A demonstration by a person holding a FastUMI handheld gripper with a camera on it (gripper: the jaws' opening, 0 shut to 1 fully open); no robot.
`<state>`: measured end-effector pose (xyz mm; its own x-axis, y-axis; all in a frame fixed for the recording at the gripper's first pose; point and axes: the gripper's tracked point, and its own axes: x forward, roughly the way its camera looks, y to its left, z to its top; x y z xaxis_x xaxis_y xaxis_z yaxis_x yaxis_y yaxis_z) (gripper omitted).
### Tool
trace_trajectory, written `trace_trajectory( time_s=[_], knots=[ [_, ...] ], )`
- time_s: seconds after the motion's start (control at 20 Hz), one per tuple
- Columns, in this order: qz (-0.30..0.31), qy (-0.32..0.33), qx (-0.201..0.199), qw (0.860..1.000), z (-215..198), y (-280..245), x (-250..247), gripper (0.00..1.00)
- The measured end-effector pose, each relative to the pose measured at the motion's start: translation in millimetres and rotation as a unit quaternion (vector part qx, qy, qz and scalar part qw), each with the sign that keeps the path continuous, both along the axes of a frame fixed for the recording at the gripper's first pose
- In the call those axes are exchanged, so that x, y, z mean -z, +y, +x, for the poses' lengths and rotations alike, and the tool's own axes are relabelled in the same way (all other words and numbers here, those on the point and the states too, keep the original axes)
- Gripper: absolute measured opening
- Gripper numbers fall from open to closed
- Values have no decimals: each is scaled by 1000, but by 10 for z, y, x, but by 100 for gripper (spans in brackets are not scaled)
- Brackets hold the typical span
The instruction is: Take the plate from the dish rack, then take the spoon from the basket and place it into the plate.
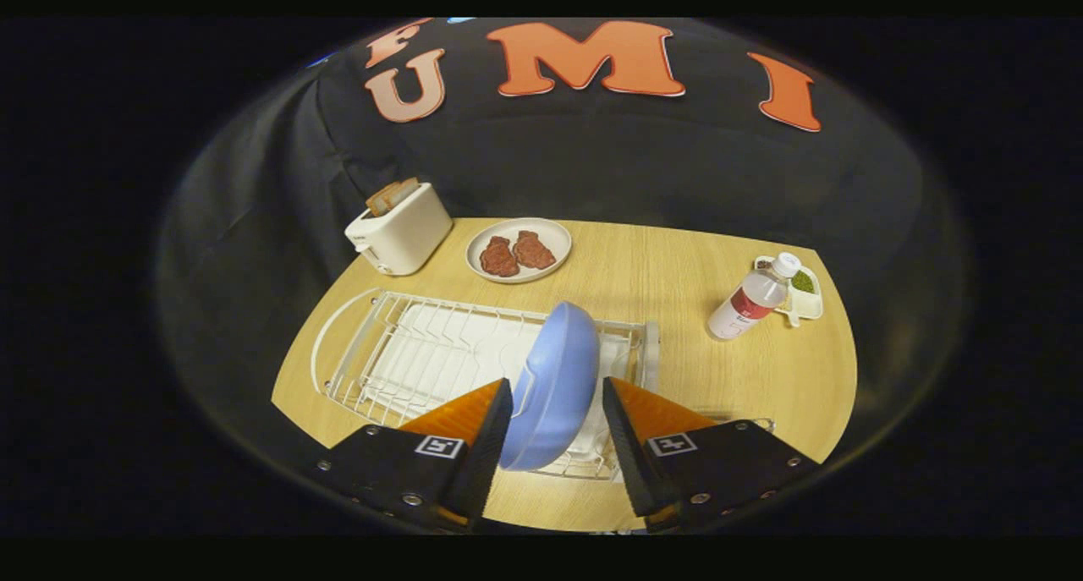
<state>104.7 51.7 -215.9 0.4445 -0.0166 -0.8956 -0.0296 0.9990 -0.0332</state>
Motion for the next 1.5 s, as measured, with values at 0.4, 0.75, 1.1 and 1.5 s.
trace_trajectory(
  time_s=[0.4,0.75,1.1,1.5],
  knots=[
    [-128,40,-10,991,141,-192,257,39],
    [-162,27,28,986,202,-311,206,21],
    [-232,-11,27,972,327,-292,-88,17],
    [-185,-57,28,981,230,-93,-527,16]
  ],
)
